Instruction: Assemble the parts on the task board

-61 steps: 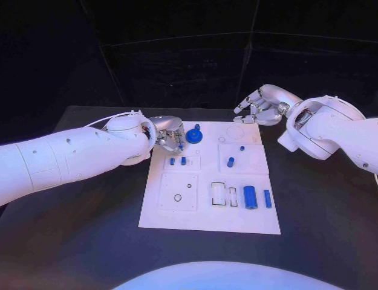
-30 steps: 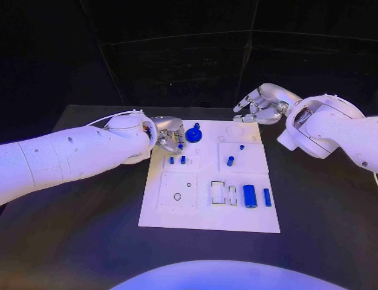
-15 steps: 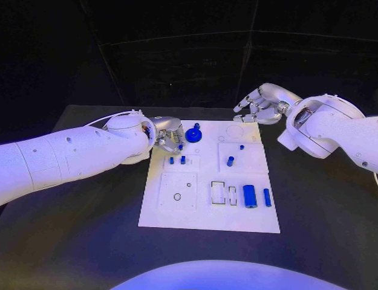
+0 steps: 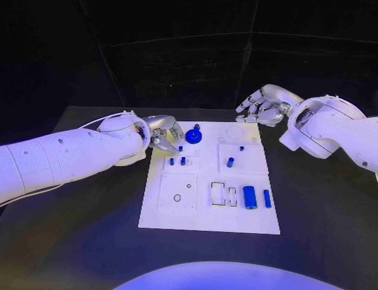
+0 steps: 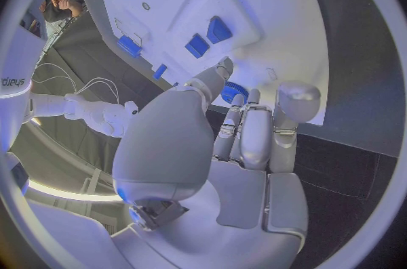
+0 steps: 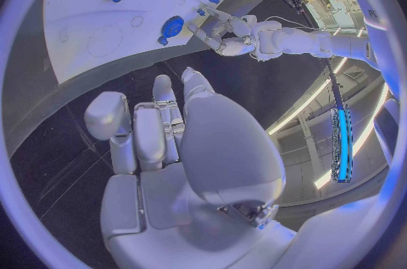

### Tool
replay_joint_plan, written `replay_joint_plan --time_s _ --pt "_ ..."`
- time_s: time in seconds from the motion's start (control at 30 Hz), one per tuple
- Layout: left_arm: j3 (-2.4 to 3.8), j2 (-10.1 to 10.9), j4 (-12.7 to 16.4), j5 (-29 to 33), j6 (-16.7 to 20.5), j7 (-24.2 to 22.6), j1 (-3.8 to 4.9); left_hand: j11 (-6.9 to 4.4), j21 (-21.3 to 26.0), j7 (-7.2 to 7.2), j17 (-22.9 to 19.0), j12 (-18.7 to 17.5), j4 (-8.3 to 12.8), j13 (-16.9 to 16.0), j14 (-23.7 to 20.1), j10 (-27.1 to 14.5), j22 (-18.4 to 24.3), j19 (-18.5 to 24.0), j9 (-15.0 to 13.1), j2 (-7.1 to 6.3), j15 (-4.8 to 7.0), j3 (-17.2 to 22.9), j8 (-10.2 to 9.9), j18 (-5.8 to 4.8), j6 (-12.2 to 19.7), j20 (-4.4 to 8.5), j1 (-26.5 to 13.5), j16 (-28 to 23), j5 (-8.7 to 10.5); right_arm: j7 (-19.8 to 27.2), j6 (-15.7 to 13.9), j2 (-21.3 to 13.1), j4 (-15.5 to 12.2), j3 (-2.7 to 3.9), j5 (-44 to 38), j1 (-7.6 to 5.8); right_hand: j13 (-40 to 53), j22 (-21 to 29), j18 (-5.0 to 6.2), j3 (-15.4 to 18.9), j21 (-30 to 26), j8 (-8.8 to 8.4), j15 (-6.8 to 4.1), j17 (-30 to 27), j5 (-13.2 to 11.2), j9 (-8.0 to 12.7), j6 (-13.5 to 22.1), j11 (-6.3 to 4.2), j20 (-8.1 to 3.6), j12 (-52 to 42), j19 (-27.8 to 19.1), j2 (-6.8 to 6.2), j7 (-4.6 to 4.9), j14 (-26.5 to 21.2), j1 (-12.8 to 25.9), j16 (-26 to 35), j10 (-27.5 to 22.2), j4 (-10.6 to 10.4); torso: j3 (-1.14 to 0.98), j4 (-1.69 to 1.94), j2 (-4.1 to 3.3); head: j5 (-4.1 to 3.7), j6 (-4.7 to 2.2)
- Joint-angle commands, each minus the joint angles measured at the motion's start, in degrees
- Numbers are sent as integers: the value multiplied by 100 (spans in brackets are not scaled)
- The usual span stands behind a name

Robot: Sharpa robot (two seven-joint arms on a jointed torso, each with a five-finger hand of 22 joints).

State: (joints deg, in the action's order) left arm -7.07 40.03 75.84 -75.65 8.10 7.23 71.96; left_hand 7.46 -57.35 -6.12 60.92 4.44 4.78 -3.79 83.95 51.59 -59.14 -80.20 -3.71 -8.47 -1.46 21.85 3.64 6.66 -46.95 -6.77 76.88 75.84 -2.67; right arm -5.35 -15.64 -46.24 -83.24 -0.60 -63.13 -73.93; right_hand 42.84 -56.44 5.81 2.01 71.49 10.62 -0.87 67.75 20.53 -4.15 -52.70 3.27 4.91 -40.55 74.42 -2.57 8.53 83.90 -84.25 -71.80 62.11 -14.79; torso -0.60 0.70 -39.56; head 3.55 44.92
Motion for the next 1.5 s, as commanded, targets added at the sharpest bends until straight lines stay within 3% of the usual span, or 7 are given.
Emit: replay_joint_plan --time_s 0.03,0.2,0.37,0.47,0.73,0.97,1.5 --pt "6 81 50 260 370 -152 9 -35 18 -49 14 103 -26 -25 16 133 -3 -13 -37 41 -8 -39 83 45 -252 -28 64 10 -11 -70 67 -11 30 0 -23 -6 -183 151 98 -4 -107 40 -47 -82 -7 -4 -27 -16 -15 166 -79 -12 -27 76 -83 93 -32 -62 5 -7 2 -10 -13" --pt "8 290 123 890 679 -434 15 -133 114 -206 16 378 -60 -93 16 581 79 17 -91 160 61 12 262 68 -654 20 90 24 -14 -183 113 -34 58 -5 -474 54 -831 395 135 -129 -296 112 -42 -297 -59 -7 -193 2 -19 905 -131 22 -21 32 -351 333 -248 -74 -1 -6 1 -58 -51" --pt "9 566 237 2619 1235 -1305 21 -199 293 -304 -17 591 -106 -140 -19 1056 230 92 -127 307 117 227 406 96 -997 79 59 9 -19 -302 180 -52 40 -8 -1553 182 -1593 353 122 -378 -288 111 -20 -307 -372 -2 -413 42 4 1761 -61 6 -37 71 -729 359 -311 -5 5 4 0 -163 -121" --pt "8 721 325 3758 1340 -1997 22 -172 757 -348 -359 574 -111 -113 -151 1062 640 272 -111 368 102 379 407 178 -1049 74 58 -183 -36 -375 202 -60 19 -12 -2227 296 -2071 264 110 -565 -232 14 -13 -210 -644 17 -508 28 -1 2176 14 -81 -86 133 -849 274 -102 -17 6 14 2 -251 -148" --pt "4 896 533 6364 923 -3091 19 -178 2002 -345 -1639 642 -65 -91 -838 1165 1648 970 -47 305 80 555 360 384 -1066 47 -11 -974 -40 -521 238 -38 -35 -20 -3201 550 -2488 172 83 -735 -174 -177 26 -166 -730 36 -465 75 35 2522 74 -232 -43 164 -846 237 -44 -62 -2 6 -3 -370 -229" --pt "3 914 673 6960 837 -3430 16 -193 2086 -335 -1934 712 -75 -108 -1029 1235 1689 1078 -37 303 80 515 350 383 -1070 41 -62 -1156 -35 -564 436 -12 -57 -22 -3442 633 -2903 136 76 -820 -142 -414 136 -260 -815 37 -329 237 144 2894 115 -395 132 139 -704 322 -151 -138 -3 -11 -6 -368 -234" --pt "2 899 673 7132 835 -3492 14 -168 2141 -374 -2116 751 -35 -111 -1154 1186 1719 1140 -12 227 65 433 275 379 -947 34 -72 -1252 -36 -522 690 97 -42 -30 -3399 680 -3319 39 68 -1216 -66 -488 98 -319 -808 7 -553 195 131 3119 175 -348 61 147 -864 339 66 -6 -5 1 -6 -295 -192"
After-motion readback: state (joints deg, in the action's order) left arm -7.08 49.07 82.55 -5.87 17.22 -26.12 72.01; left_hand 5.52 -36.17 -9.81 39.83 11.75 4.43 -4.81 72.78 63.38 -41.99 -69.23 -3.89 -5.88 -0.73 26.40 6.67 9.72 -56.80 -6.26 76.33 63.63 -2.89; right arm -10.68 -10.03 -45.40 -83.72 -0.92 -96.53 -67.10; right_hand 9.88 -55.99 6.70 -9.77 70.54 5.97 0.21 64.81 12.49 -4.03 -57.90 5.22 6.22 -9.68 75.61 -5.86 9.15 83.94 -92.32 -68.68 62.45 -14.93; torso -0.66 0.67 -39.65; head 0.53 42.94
